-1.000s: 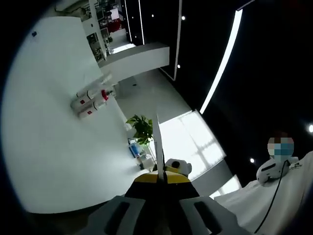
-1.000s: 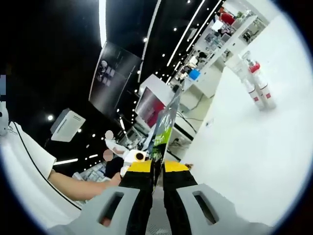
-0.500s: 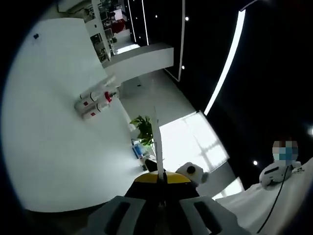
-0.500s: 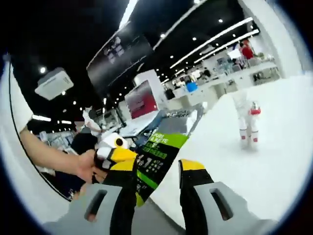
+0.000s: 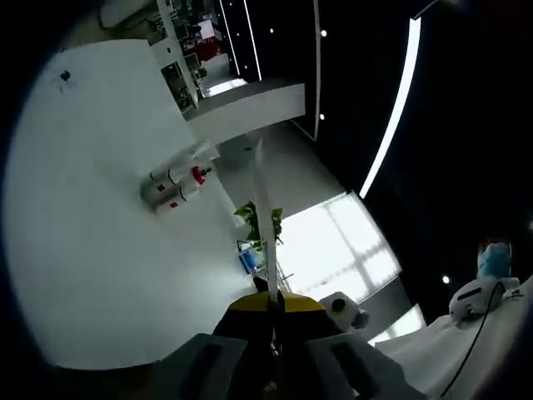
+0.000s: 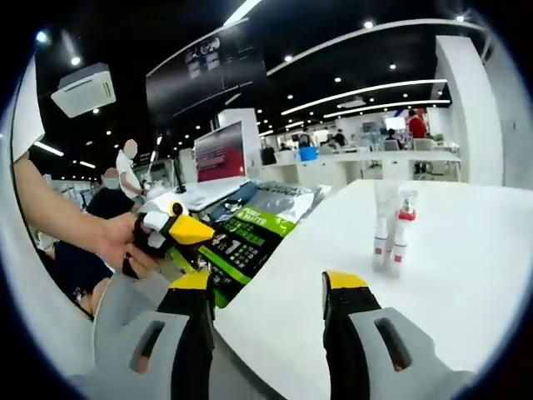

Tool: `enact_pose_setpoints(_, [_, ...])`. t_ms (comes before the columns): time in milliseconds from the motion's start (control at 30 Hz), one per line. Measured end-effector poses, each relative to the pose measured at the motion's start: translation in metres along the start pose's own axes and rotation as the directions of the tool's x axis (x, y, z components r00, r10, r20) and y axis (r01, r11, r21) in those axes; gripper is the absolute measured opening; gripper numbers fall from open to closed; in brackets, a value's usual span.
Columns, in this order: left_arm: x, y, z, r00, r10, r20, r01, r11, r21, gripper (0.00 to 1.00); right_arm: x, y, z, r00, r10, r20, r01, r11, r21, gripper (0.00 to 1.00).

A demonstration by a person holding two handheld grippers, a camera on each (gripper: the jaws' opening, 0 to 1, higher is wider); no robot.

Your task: Arrange the skincare products in the storage area until every visible bottle or jar stands upright without overlapping.

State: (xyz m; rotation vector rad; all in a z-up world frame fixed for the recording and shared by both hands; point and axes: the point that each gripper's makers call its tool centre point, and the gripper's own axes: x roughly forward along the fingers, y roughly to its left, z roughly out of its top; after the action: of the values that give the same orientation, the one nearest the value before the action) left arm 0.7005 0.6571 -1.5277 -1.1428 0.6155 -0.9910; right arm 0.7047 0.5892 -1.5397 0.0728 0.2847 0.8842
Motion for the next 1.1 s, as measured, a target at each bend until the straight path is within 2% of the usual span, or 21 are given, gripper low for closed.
enact_pose_setpoints(200, [0.015, 0.005, 0.024, 1.0, 0.022, 0.006, -0.022, 1.0, 0.005, 0.02, 0.004, 0.008, -0.006, 0.999, 0.019, -0.031, -0.02, 0.999, -0.041, 0.41])
enact_pose_setpoints(400, [0.019, 0.006, 0.046, 0.998, 0.063, -0.012, -0.063, 0.997, 0.042, 0.02, 0.007, 0.005, -0.005, 1.0, 0.003, -0.03, -0.005, 0.997, -0.074, 0.41])
enact_pose_setpoints(600, [0.018, 0.017, 0.073, 0.993, 0.114, 0.017, -0.115, 0.992, 0.046, 0.02, 0.007, 0.001, -0.006, 0.999, -0.014, -0.034, 0.011, 0.996, -0.086, 0.45])
enact_pose_setpoints(667, [0.017, 0.025, 0.078, 0.99, 0.138, 0.016, -0.138, 0.99, 0.038, 0.03, 0.007, -0.002, -0.006, 0.999, -0.025, -0.035, 0.022, 0.996, -0.083, 0.47])
enact_pose_setpoints(767, [0.018, 0.034, 0.082, 0.986, 0.168, 0.008, -0.168, 0.985, 0.03, 0.03, 0.006, -0.004, -0.008, 0.999, -0.024, -0.044, 0.021, 0.998, -0.063, 0.43])
enact_pose_setpoints(900, [0.024, 0.042, 0.087, 0.982, 0.188, -0.009, -0.188, 0.982, 0.025, 0.03, 0.006, -0.007, -0.009, 0.998, -0.037, -0.047, 0.034, 0.997, -0.065, 0.44])
enact_pose_setpoints(1100, [0.032, 0.054, 0.1, 0.977, 0.211, -0.029, -0.21, 0.977, 0.018, 0.03, 0.008, -0.011, -0.019, 0.992, -0.074, -0.099, 0.06, 0.99, -0.131, 0.45])
